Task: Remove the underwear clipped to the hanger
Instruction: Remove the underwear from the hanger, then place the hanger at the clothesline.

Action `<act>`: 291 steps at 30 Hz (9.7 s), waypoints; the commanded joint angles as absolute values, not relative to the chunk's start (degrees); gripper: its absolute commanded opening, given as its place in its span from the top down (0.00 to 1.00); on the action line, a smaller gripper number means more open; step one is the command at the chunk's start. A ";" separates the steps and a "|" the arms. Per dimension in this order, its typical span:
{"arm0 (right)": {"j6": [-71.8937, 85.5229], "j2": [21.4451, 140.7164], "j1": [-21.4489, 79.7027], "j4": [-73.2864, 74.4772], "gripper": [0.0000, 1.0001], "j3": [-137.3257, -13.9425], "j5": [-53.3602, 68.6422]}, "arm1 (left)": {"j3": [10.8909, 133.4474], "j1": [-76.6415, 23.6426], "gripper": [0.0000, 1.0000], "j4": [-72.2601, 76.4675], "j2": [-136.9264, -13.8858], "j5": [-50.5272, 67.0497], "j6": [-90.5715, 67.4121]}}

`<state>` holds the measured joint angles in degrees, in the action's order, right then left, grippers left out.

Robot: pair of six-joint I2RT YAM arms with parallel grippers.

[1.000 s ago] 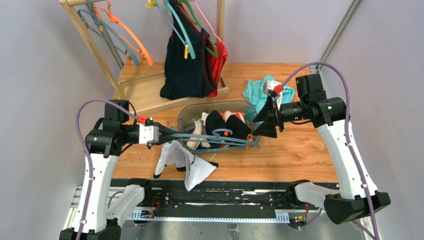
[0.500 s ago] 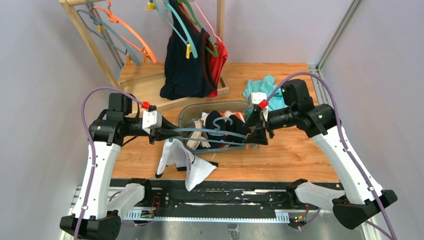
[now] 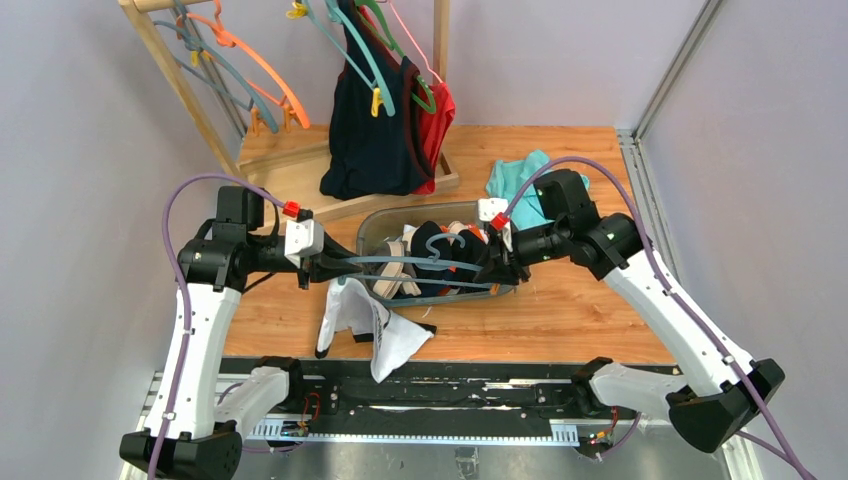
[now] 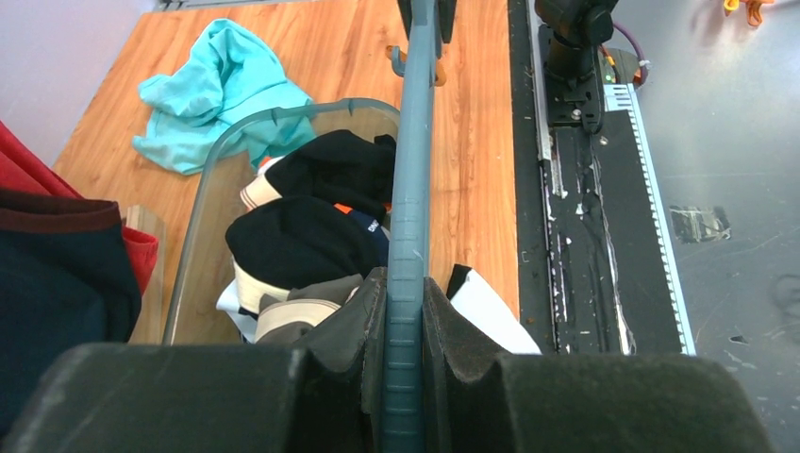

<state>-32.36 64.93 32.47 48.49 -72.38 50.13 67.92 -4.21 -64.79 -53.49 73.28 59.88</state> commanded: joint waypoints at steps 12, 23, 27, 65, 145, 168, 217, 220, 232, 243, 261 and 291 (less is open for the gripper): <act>-36.89 58.35 33.64 41.48 0.99 -66.31 43.67 | 66.79 -3.96 0.65 -64.07 -52.20 74.39 59.22; -49.59 53.16 33.04 42.22 1.00 -60.58 40.47 | 67.10 -3.96 0.15 -64.11 -51.51 72.73 50.88; -51.63 51.77 33.11 43.43 0.99 -60.39 41.78 | 69.60 -3.96 0.15 -64.12 -53.41 70.23 44.43; -50.45 53.13 34.57 44.69 0.99 -64.32 41.91 | 66.33 -8.00 0.45 -63.81 -64.57 59.81 21.00; -40.44 65.45 34.70 44.45 0.99 -68.11 49.57 | 63.49 -15.95 0.94 -63.49 -49.01 51.00 52.74; -31.14 61.30 32.32 39.64 0.44 -71.18 32.67 | 76.19 -15.95 1.00 -62.84 -44.33 15.45 28.48; -30.23 63.67 31.46 37.06 0.44 -66.44 33.22 | 87.18 -9.53 1.00 -61.55 -43.55 -2.08 19.47; -30.22 63.64 31.45 37.02 0.44 -66.36 33.09 | 90.16 -9.51 1.00 -61.14 -46.80 -0.72 18.47; -30.33 63.60 31.42 37.07 0.44 -66.20 33.41 | 101.51 -9.58 1.00 -59.06 -54.41 -3.32 16.65; -30.58 62.95 31.46 37.08 0.44 -65.91 33.71 | 113.76 -9.50 1.00 -58.62 -61.80 -16.57 21.45; -31.11 62.58 31.46 37.02 0.44 -65.48 34.14 | 129.19 -8.98 1.00 -58.54 -79.52 -22.73 24.19; -32.08 62.95 31.44 37.05 0.45 -64.61 34.81 | 143.91 1.84 1.00 -58.85 -98.91 -5.16 13.70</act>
